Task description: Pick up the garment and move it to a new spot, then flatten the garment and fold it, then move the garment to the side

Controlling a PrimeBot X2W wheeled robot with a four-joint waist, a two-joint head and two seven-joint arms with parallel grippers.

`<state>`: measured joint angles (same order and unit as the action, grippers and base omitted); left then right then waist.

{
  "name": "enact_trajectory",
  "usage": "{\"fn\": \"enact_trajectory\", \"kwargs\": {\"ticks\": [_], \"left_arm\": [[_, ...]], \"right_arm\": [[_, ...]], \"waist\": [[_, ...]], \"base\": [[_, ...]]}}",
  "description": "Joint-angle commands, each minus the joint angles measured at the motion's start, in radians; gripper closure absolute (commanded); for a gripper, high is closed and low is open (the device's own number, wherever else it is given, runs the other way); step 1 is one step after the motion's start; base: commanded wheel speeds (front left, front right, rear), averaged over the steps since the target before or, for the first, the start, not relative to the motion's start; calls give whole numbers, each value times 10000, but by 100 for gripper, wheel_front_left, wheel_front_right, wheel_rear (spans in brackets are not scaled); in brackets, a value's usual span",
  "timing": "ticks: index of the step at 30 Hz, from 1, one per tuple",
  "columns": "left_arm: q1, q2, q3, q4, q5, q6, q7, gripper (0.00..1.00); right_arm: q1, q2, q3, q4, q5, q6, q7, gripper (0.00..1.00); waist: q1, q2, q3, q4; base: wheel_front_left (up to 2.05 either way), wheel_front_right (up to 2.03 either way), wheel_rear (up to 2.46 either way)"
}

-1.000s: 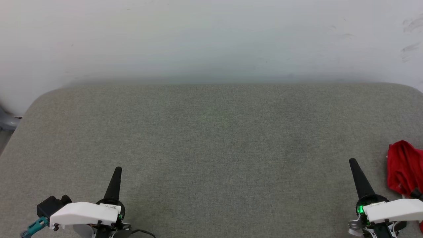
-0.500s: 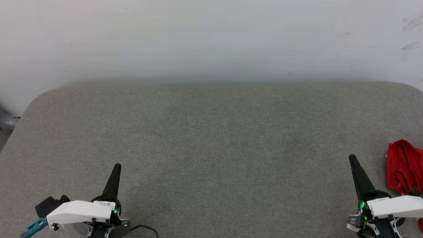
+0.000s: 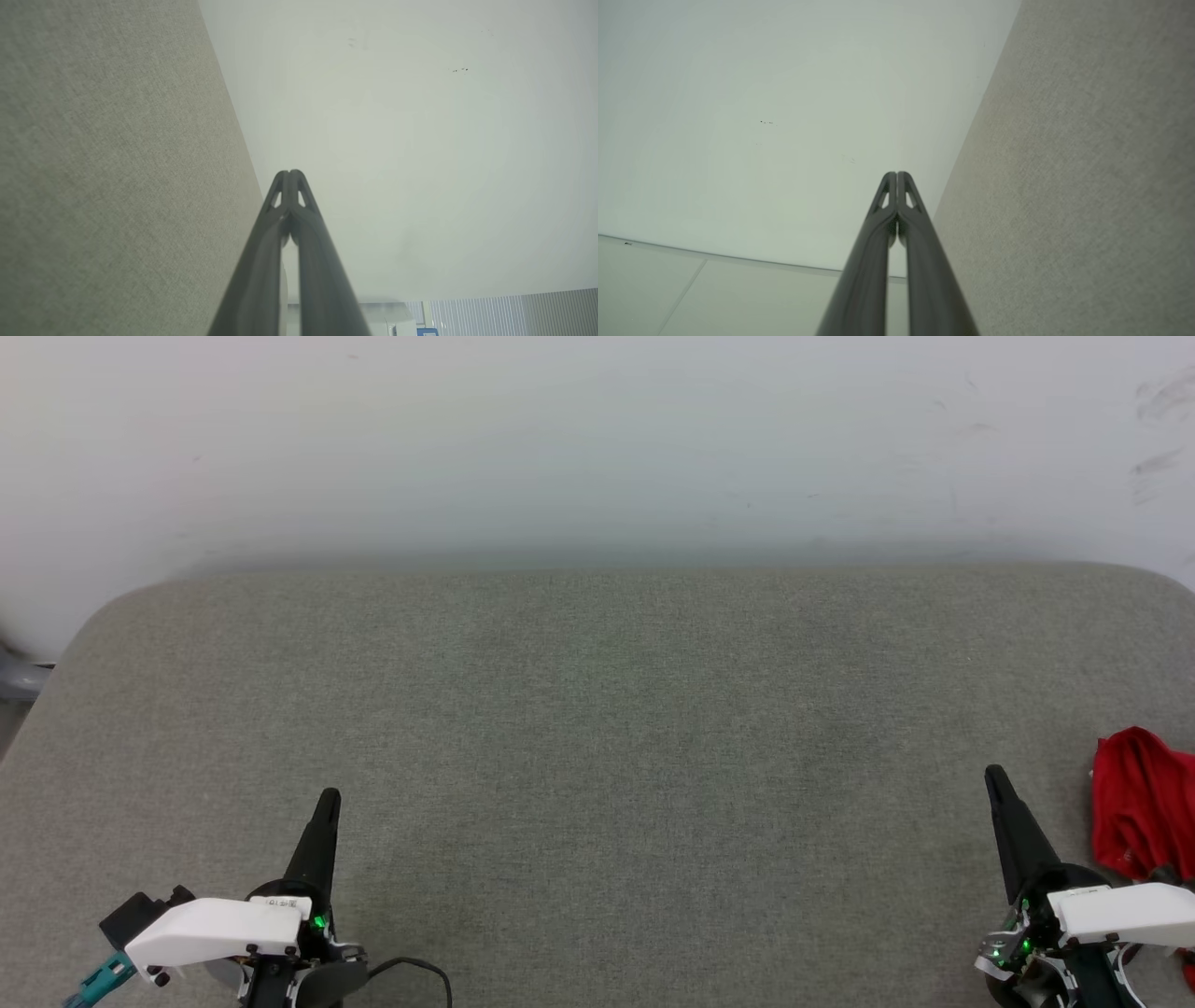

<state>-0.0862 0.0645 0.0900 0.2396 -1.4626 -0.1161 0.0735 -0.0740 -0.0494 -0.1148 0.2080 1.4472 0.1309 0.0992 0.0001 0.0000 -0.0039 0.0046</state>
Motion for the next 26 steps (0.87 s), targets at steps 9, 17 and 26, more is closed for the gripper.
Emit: {"fn": "enact_trajectory", "kwargs": {"ticks": [9,17,26], "left_arm": [[-224,-76,144,27,-760,-116,226,100],[-249,-126,225,53,-1200,-158,358,100],[-274,-163,272,68,-1505,-170,440,100]], "right_arm": [[-295,-15,8,191,852,-3,88,100],[-349,-14,12,326,1336,-3,144,100],[-417,-14,12,400,1674,-3,153,100]], "waist": [[-1,0,31,-20],[-1,0,52,-34],[-1,0,70,-46]], "base": [[0,0,0],[0,0,0],[0,0,0]]}}
